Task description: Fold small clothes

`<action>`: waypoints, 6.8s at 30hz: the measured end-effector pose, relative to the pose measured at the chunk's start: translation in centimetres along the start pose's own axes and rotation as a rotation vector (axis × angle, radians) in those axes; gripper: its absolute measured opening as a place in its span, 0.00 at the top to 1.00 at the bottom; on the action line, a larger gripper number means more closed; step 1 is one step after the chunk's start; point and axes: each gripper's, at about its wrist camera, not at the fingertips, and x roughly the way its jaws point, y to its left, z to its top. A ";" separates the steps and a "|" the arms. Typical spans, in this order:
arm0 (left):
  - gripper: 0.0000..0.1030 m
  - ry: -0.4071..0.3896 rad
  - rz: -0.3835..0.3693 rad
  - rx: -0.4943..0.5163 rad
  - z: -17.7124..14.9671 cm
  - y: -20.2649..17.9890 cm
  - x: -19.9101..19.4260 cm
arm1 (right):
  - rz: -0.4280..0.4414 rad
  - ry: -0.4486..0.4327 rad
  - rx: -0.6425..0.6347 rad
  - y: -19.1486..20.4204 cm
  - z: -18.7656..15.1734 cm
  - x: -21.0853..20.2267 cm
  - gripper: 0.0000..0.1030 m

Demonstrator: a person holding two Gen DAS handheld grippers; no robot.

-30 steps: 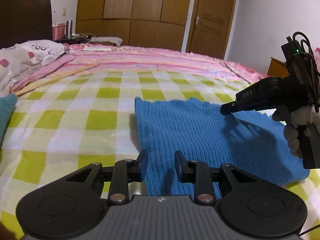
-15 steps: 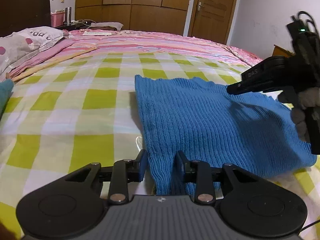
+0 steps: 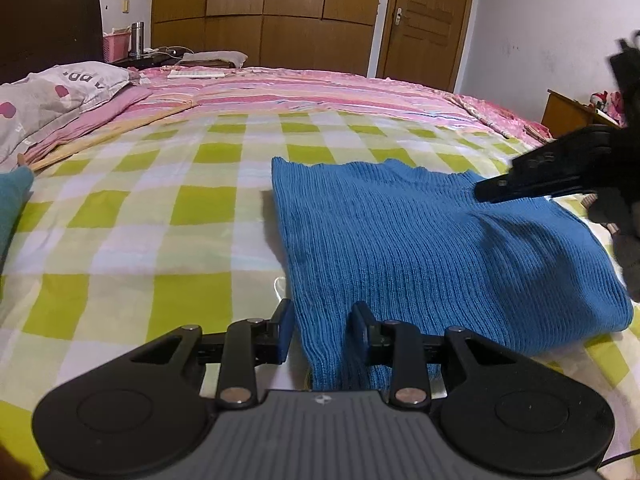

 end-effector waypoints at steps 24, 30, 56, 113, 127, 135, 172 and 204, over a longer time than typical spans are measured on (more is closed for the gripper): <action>0.64 -0.012 0.040 0.038 -0.9 -2.8 -2.7 | 0.013 -0.036 0.157 -6.2 -4.3 -6.0 0.69; 0.64 -0.055 -0.013 0.145 -0.8 -7.2 -4.0 | 0.027 -0.085 0.270 -10.1 -6.2 -8.7 0.69; 0.62 0.002 -0.221 0.420 -0.7 -23.6 0.4 | 0.151 0.011 0.489 -18.3 -10.2 -8.8 0.63; 0.53 0.235 -0.068 0.611 6.4 -34.5 12.6 | 0.306 0.045 0.363 -16.2 -12.6 -9.3 0.69; 0.78 0.217 -0.023 0.586 7.0 -33.4 11.8 | 0.268 0.053 0.357 -15.8 -12.2 -9.3 0.84; 0.80 0.185 -0.016 0.550 7.6 -32.6 10.3 | 0.238 0.040 0.320 -15.1 -12.0 -9.8 0.87; 0.81 0.119 -0.093 0.382 9.8 -29.1 6.9 | 0.187 -0.002 0.238 -12.6 -11.3 -10.9 0.89; 0.81 0.046 -0.119 0.185 11.9 -18.4 3.7 | 0.110 -0.008 0.017 -3.6 -7.2 -11.1 0.89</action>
